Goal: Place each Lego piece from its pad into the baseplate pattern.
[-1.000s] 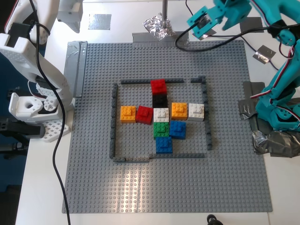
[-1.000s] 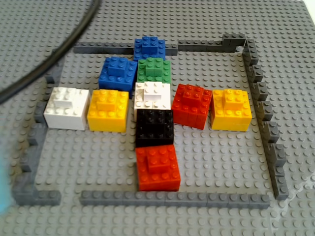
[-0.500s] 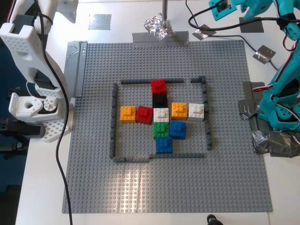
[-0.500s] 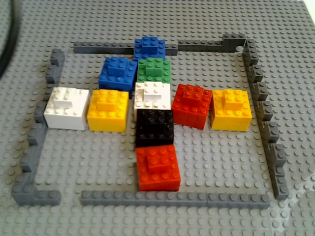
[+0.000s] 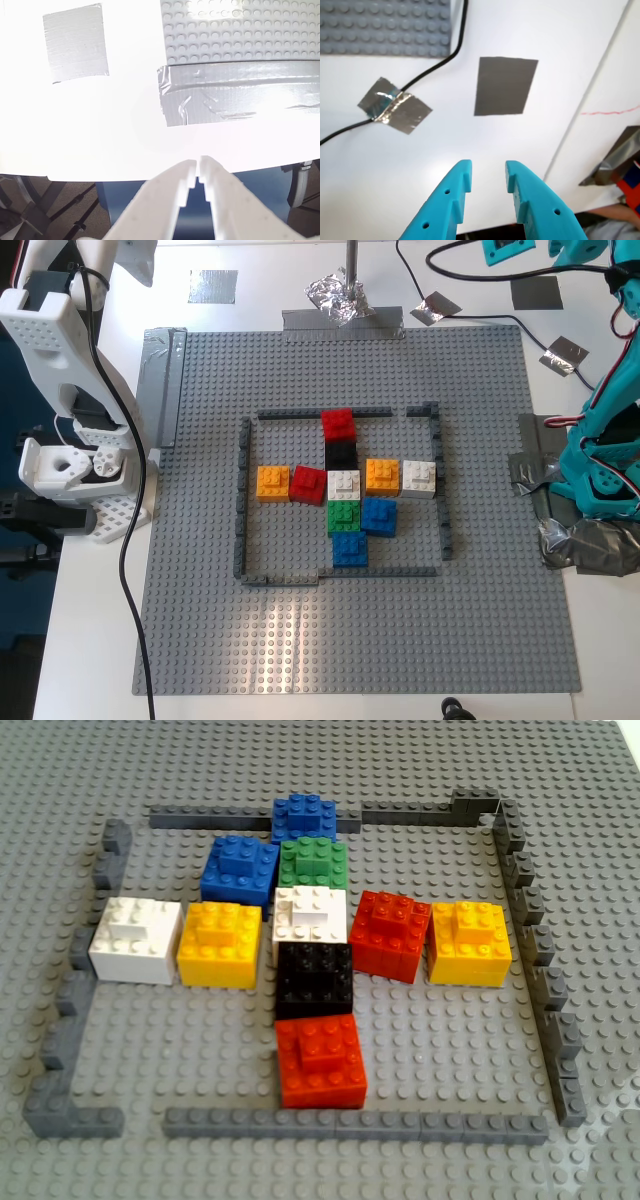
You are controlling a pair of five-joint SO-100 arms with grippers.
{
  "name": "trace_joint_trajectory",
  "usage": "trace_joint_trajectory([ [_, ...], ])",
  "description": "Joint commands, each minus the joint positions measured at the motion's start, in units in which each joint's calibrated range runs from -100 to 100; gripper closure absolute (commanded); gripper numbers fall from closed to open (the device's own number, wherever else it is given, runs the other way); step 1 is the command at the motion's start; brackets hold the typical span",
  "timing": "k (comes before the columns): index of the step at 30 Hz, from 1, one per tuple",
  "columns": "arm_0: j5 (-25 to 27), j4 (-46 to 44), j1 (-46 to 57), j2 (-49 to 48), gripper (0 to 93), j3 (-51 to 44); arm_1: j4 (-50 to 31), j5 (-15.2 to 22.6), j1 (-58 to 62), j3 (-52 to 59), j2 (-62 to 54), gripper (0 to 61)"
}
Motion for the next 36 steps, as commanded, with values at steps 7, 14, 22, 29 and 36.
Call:
trace_joint_trajectory([
  [7,-0.1,-0.1,1.2,2.7,84.5,-6.9,0.4,0.6,-0.2,-2.5,-1.6,61.2],
  [14,0.0,-0.3,1.9,2.7,84.5,-6.7,0.0,0.9,-0.1,-2.5,-1.5,61.2],
  [22,0.0,-0.3,1.9,2.6,84.5,-6.7,-0.4,0.8,-0.1,-2.6,-1.5,61.2],
  [29,0.0,-0.3,1.9,2.6,84.5,-6.6,-1.0,0.3,-0.1,-2.6,-1.7,61.2],
  [36,0.0,-0.2,1.9,2.5,84.5,-6.4,-1.6,-0.1,-0.8,-2.3,-1.5,61.2],
])
